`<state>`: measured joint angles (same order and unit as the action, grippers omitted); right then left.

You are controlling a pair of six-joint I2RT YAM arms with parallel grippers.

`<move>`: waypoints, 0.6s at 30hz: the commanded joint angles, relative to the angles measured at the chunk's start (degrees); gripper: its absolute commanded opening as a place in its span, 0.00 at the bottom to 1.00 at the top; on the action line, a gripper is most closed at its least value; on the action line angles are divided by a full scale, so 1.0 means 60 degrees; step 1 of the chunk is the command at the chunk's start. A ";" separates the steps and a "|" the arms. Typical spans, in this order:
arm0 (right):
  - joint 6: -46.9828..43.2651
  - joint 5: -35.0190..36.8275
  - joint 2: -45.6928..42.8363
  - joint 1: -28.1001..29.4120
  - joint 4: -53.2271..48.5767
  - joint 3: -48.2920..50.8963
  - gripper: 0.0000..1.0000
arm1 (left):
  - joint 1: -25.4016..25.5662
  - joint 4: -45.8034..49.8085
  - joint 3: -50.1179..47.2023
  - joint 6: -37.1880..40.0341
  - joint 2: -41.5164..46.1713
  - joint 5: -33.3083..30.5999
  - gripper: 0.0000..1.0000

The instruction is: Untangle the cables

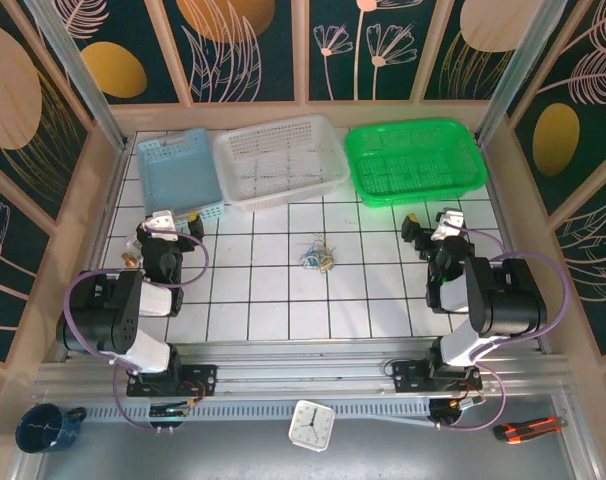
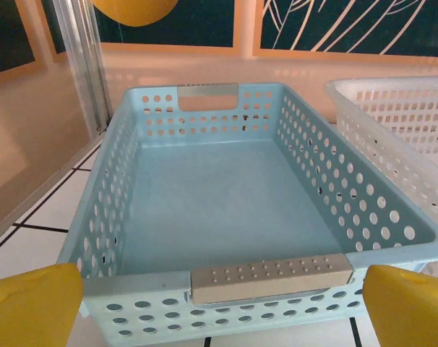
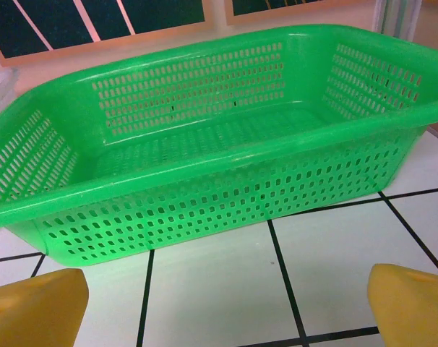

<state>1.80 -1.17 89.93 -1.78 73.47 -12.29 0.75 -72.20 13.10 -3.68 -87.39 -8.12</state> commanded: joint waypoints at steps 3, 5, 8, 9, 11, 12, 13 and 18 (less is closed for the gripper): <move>-0.0137 0.0133 -0.0062 0.0005 0.0338 -0.0084 0.99 | -0.0037 -0.0382 -0.0001 -0.0138 -0.0002 -0.0053 0.99; -0.0138 0.0122 -0.0073 0.0012 0.0337 -0.0077 0.99 | -0.0034 -0.0366 -0.0001 -0.0134 -0.0002 -0.0053 0.99; -0.0138 0.0123 -0.0064 -0.0001 0.0336 -0.0083 0.99 | -0.0036 -0.0374 -0.0001 -0.0133 -0.0002 -0.0060 0.99; -0.0138 0.0125 -0.0064 0.0001 0.0337 -0.0075 0.99 | -0.0035 -0.0375 -0.0001 -0.0172 0.0005 -0.0163 0.99; -0.0138 0.0120 -0.0062 0.0001 0.0337 -0.0073 0.99 | -0.0037 -0.0445 -0.0052 -0.0233 0.0016 -0.0344 0.99; -0.0140 0.0133 -0.0062 0.0001 0.0338 -0.0076 0.99 | -0.0030 -0.0487 -0.0071 -0.0264 0.0020 -0.0398 0.99; -0.0142 0.0133 -0.0067 0.0002 0.0330 -0.0082 0.99 | -0.0037 -0.0490 -0.0074 -0.0265 0.0019 -0.0404 0.99; -0.0138 0.0122 -0.0063 -0.0003 0.0335 -0.0076 0.99 | -0.0037 -0.0434 -0.0031 -0.0265 0.0004 -0.0426 0.99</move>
<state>1.80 -1.17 89.93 -1.78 73.47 -12.29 0.73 -72.23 13.08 -4.34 -87.39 -9.76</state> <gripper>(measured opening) 0.992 0.988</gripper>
